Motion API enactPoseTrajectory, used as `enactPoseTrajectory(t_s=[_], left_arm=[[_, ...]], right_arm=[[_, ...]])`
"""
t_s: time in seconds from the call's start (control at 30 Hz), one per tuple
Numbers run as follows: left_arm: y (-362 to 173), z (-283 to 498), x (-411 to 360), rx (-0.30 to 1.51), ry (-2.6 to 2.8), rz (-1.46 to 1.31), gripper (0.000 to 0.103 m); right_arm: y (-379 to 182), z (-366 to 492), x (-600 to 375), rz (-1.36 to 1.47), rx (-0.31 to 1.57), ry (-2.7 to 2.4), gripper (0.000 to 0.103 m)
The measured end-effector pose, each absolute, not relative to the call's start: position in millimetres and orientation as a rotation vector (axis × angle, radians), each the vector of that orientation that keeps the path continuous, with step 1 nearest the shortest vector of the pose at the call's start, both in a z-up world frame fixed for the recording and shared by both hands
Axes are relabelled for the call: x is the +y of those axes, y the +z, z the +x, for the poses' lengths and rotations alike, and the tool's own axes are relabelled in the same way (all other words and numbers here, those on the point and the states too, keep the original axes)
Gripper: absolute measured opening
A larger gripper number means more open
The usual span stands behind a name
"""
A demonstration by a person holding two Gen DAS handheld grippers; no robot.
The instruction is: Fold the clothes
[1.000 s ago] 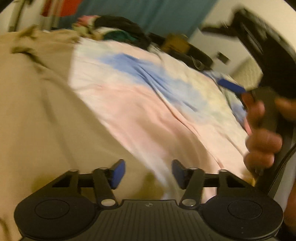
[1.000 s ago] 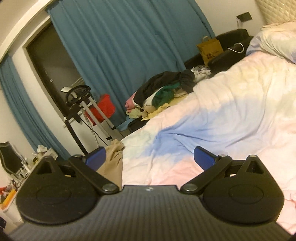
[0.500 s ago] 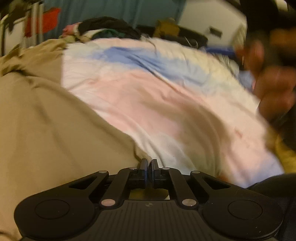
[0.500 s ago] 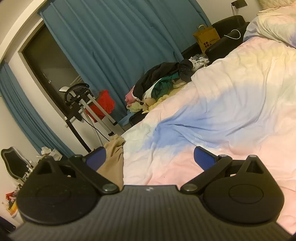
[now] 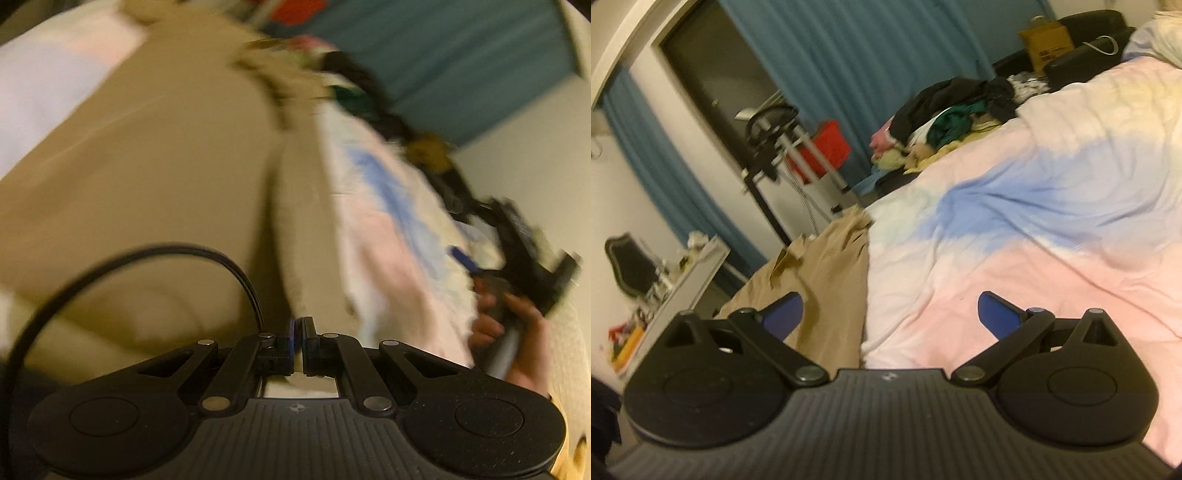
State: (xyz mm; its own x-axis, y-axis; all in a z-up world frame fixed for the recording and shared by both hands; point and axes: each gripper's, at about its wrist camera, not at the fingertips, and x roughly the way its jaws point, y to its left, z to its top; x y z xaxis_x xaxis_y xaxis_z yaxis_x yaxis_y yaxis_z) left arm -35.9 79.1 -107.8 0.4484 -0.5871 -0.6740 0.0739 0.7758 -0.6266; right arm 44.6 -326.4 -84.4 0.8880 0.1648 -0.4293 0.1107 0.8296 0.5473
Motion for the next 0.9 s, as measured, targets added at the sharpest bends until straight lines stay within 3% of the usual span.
enactPoseTrajectory(t_s=[0.07,0.13,0.2,0.27,0.47,0.57,0.63,0.7,0.73,0.9], left_arm=[[-114.0,-30.3,88.6,1.072,-0.414,-0.608,0.004],[-114.6,-23.1,88.0,1.069,-0.411,-0.611,0.019],[-114.5,-15.7,86.3,1.058,-0.408,-0.603,0.059],[-114.3,-8.3,84.5,1.047,-0.405,-0.596,0.07],[-141.7,16.8,56.3,1.127,-0.416,-0.545,0.072],[-152.5,21.6,41.5,1.165,-0.41,-0.476,0.07],[-150.9,21.1,33.0,1.154,-0.431,-0.429,0.057],[-149.8,19.3,26.8,1.158,-0.46,-0.389,0.013],[-148.1,17.5,25.1,1.156,-0.469,-0.371,0.006],[-134.0,6.3,31.2,1.138,-0.395,-0.262,0.002]], right_arm=[[-83.8,45.0,-320.3,0.581,0.494,0.042,0.103],[-84.0,45.7,-315.1,0.561,0.506,0.047,0.103],[-86.2,47.5,-311.7,0.559,0.521,0.054,0.103],[-88.4,49.2,-308.4,0.556,0.535,0.061,0.103],[-92.3,52.8,-299.1,0.539,0.564,0.084,0.103],[-93.3,53.8,-295.6,0.531,0.573,0.093,0.103],[-94.8,54.6,-293.9,0.531,0.58,0.099,0.103],[-95.9,55.7,-292.5,0.53,0.586,0.104,0.103],[-96.4,56.2,-292.0,0.529,0.588,0.105,0.103],[-98.4,57.5,-288.7,0.525,0.599,0.109,0.103]])
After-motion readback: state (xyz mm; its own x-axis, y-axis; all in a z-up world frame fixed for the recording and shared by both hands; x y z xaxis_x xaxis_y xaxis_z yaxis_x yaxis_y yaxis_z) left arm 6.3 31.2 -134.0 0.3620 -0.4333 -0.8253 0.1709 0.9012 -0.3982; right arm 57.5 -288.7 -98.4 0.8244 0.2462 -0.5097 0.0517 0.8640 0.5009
